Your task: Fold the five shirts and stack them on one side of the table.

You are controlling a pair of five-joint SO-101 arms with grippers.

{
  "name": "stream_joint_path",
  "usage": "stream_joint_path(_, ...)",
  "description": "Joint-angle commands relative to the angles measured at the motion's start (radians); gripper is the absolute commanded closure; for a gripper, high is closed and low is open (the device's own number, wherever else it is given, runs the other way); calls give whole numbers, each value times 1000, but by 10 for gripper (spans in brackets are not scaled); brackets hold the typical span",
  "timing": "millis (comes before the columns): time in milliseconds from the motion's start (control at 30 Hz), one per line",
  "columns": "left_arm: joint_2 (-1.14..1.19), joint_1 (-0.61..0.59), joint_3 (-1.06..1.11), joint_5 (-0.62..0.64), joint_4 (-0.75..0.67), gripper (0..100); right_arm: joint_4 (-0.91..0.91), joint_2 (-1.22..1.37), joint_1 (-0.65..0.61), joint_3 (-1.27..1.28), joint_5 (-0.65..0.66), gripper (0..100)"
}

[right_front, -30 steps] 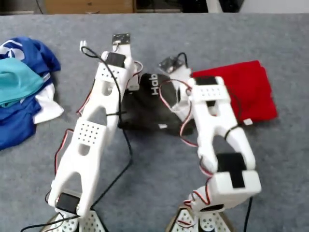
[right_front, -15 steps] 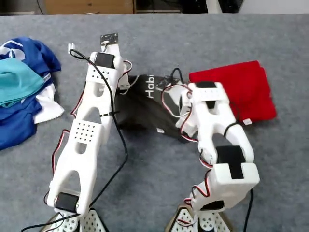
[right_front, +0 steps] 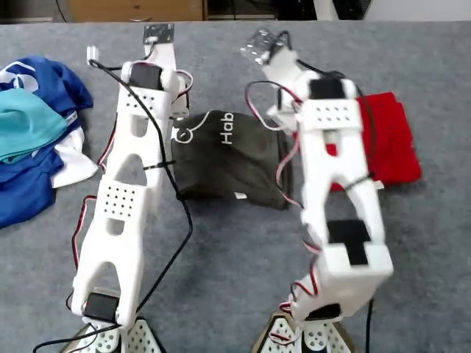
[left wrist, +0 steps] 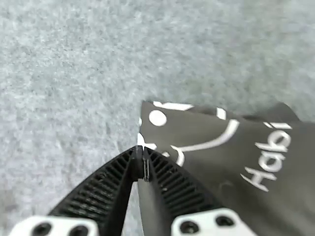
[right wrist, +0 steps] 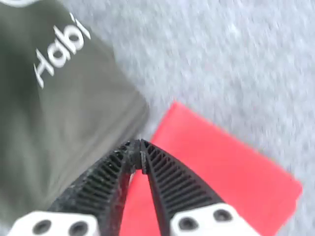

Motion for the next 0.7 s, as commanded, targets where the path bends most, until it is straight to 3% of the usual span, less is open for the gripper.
stream_joint_path(0,-213,38,242,-18,15,982,-21,183,-24,-209,-12,996)
stream_joint_path(267,-667,163,951,-153,-32,982,129,647,-18,-723,-14,996)
stream_joint_path(500,-843,172,1574,-120,-529,982,206,952,-12,-1185,-12,996)
stream_joint_path(667,-843,137,1792,-95,-741,982,153,1144,13,-1468,-12,996)
